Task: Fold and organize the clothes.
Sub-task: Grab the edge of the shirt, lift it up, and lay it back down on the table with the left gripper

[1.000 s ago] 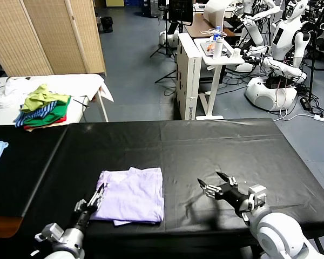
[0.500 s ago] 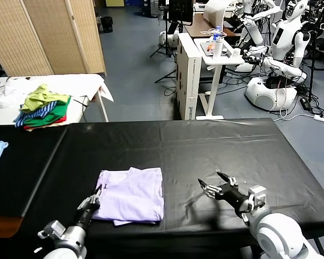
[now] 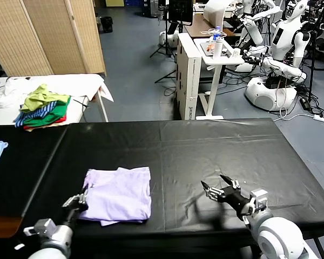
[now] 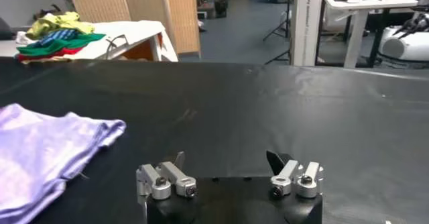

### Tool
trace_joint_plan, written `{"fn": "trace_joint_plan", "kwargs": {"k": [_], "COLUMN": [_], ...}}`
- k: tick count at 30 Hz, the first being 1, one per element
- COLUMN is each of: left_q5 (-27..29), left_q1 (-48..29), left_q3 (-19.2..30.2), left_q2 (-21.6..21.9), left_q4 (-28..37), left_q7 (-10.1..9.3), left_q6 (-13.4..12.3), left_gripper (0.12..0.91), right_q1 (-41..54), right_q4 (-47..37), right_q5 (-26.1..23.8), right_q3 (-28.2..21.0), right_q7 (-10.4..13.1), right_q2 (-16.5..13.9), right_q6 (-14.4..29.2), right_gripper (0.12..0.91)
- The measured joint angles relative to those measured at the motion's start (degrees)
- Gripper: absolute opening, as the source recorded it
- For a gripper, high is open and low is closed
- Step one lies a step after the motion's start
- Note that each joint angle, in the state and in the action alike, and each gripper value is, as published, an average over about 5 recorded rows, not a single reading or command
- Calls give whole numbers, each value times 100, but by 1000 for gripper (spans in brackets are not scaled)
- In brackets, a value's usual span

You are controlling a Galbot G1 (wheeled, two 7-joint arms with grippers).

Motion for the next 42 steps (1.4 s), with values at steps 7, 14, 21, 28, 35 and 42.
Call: {"fn": "trace_joint_plan", "kwargs": {"k": [7, 14, 21, 28, 35, 42], "left_q5": [330, 295, 314, 743, 1108, 1320], "left_q1": [158, 408, 863, 802, 621, 383], "left_q3": [-411, -1161, -2090, -1771, -67, 1217], "left_q2": [689, 1590, 2297, 1958, 894, 94], "left_q4": [-163, -239, -496, -1209, -1459, -1294], "left_q7": [31, -52, -188, -598, -837, -975], "left_q6": [-53, -50, 36, 401, 470, 443], "left_gripper": [161, 161, 161, 161, 161, 161], "right_q1": [-22, 30, 65, 4, -121, -67], "right_q4": [-90, -159, -213, -125, -33, -23], "right_q5": [-68, -75, -119, -172, -182, -200], "right_q3": [-14, -77, -200, -209, -65, -185], "right_q7": [1, 7, 9, 15, 20, 38], "right_q2": [100, 141, 217, 226, 169, 174], "right_q6": [40, 61, 74, 68, 59, 12], "right_gripper": [907, 907, 907, 907, 907, 907]}}
